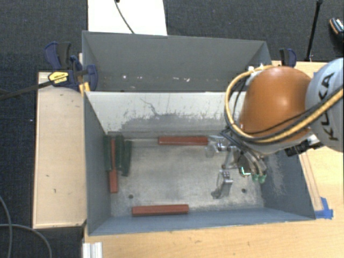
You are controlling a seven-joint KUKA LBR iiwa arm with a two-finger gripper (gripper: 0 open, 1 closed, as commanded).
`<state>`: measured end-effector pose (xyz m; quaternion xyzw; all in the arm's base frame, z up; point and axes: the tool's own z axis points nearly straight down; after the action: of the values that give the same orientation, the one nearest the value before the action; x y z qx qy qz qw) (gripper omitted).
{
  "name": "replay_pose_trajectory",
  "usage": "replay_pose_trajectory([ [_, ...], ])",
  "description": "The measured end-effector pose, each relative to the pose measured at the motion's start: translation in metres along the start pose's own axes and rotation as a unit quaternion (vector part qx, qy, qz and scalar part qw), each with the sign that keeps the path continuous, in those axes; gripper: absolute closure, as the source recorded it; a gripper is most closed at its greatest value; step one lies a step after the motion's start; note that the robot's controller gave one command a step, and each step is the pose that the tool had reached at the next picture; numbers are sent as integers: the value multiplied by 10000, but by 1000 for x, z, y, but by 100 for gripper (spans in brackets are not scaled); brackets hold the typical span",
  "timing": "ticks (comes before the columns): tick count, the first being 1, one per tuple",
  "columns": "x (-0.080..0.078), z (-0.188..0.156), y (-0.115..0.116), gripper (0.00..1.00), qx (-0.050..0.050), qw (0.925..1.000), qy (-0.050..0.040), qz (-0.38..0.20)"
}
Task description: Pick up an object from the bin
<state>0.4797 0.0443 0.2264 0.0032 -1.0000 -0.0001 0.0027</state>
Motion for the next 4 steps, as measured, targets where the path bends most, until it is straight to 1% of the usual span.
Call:
replay_pose_trajectory([
  [1,-1,72,31,0,-3,9984,-4,-568],
  [2,-6,158,62,0,-9,9975,-65,-710],
  [3,-8,138,110,0,-16,9986,-52,-529],
  [4,-29,127,70,0,12,9743,-54,-2254],
])
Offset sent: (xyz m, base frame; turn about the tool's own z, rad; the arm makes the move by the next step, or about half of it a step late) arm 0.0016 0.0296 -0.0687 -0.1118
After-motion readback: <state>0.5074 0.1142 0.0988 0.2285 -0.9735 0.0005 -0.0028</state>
